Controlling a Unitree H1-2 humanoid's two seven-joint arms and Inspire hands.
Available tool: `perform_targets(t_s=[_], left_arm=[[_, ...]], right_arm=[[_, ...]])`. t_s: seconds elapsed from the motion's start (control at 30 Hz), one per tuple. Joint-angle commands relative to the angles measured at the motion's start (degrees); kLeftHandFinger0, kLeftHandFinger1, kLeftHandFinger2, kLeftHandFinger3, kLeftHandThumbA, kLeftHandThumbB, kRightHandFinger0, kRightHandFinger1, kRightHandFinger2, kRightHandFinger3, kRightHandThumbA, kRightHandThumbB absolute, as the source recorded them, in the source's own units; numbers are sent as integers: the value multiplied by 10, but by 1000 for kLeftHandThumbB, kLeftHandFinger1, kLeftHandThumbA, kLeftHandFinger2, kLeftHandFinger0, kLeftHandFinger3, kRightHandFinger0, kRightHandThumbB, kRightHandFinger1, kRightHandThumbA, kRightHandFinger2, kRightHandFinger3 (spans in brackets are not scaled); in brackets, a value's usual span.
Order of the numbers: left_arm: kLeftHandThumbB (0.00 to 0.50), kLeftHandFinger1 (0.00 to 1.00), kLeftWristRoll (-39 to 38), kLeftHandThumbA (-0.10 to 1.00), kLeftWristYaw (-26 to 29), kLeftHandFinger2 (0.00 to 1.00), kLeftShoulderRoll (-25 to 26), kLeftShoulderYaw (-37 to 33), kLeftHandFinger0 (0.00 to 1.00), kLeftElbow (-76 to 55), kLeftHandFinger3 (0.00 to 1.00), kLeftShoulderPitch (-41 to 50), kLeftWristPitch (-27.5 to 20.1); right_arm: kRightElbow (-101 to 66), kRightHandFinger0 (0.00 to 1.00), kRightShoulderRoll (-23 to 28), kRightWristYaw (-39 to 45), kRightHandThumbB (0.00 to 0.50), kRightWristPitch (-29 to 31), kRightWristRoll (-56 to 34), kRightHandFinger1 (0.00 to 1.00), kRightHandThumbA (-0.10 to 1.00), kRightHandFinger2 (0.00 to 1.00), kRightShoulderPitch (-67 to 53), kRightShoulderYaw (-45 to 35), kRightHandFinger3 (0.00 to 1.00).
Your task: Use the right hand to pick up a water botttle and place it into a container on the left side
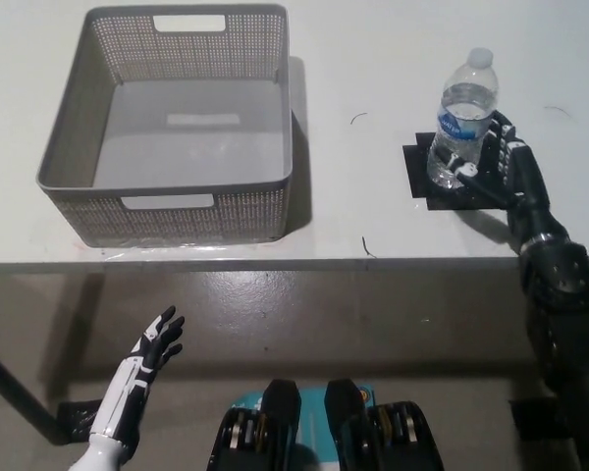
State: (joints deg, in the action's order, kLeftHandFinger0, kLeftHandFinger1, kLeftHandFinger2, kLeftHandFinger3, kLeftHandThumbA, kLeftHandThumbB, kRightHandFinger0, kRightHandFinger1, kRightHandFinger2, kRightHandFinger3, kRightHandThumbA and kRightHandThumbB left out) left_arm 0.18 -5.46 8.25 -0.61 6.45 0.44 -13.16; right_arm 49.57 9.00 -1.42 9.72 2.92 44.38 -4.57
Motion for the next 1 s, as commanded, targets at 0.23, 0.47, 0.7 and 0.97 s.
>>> perform_targets(t_s=[0.23,0.47,0.7,0.97], left_arm=[[98,1000,0,1000,-4,1000,1,-4,1000,-3,1000,-3,-33],[110,1000,-3,1000,-7,1000,4,-4,1000,-10,1000,-3,-29],[105,1000,-4,1000,-13,1000,9,-8,1000,-11,1000,4,-28],[102,1000,4,1000,-8,1000,8,-10,1000,-10,1000,10,-29]], right_arm=[[257,1000,0,8,411,6,-99,1000,629,1000,238,-86,1000],[304,0,-6,-116,185,12,-103,238,-100,545,285,-135,282],[282,0,-26,-105,131,48,-108,330,-100,738,281,-138,683],[192,0,-56,-94,108,87,-76,258,-100,691,302,-89,645]])
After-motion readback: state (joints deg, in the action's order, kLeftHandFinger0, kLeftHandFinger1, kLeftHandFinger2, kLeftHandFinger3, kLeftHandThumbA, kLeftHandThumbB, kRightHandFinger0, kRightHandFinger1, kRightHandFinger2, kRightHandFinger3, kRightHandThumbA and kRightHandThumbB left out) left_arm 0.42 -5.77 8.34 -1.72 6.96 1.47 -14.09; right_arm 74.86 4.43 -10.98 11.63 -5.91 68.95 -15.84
